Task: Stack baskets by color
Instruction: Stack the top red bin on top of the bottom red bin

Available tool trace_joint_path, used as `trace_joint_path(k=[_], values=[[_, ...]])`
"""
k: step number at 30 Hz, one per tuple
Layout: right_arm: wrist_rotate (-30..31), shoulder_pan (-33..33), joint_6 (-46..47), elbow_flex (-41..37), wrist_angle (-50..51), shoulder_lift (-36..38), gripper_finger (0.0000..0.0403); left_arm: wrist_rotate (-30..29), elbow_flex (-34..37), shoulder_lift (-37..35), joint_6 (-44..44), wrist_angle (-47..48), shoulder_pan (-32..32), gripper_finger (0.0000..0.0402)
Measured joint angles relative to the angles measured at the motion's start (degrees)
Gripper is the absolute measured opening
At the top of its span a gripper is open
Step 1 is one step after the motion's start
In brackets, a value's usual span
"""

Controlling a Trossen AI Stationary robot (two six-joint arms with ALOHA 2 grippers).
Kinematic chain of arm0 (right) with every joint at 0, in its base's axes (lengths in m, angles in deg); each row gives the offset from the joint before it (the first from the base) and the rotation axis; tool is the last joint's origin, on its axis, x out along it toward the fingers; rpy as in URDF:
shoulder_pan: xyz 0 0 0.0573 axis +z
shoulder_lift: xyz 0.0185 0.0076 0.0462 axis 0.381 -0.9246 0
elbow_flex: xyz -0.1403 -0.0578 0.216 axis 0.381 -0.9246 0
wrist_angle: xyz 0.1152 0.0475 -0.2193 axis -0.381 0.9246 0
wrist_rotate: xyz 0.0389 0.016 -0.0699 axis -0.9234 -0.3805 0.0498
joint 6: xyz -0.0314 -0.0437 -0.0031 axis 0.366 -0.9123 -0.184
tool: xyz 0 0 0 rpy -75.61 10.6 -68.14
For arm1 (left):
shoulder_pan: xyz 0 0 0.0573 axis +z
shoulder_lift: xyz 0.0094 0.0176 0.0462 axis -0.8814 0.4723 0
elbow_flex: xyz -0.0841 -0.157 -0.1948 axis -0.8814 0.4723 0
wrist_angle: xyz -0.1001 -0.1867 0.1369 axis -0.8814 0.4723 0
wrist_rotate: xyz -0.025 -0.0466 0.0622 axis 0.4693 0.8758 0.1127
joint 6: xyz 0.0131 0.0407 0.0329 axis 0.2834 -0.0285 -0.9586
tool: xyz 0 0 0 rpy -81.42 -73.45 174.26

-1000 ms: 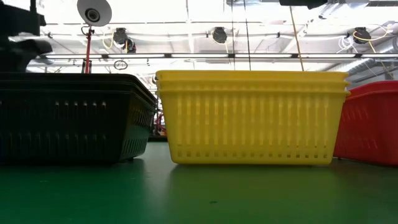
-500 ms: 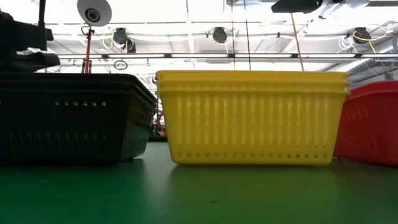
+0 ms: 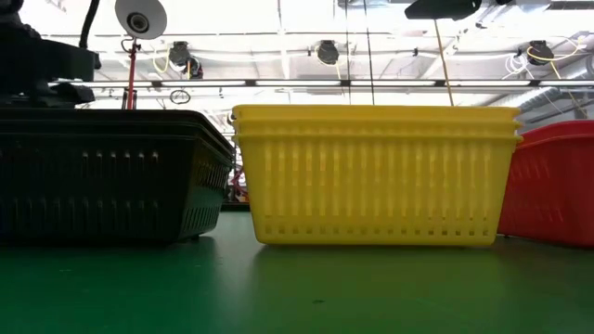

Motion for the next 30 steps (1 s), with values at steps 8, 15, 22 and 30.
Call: trace_joint_path(k=[8, 15, 22, 30], values=[[0.0, 0.0, 0.0, 0.0, 0.0, 0.0, 0.0205, 1.6, -1.9, -0.4, 4.2, 8.7, -2.2, 0.0174], [0.0, 0.0, 0.4, 0.0, 0.0, 0.0, 0.0205, 4.1, 0.3, -0.4, 6.7, 10.8, -3.2, 0.0151], [0.0, 0.0, 0.8, 0.0, 0.0, 0.0, 0.0205, 4.5, 1.2, -0.5, 7.3, 10.5, -3.2, 0.012], [0.0, 0.0, 0.0, 0.0, -1.5, 0.0, 0.0205, 4.4, 1.2, -0.4, 6.3, 10.4, -3.1, 0.0024]])
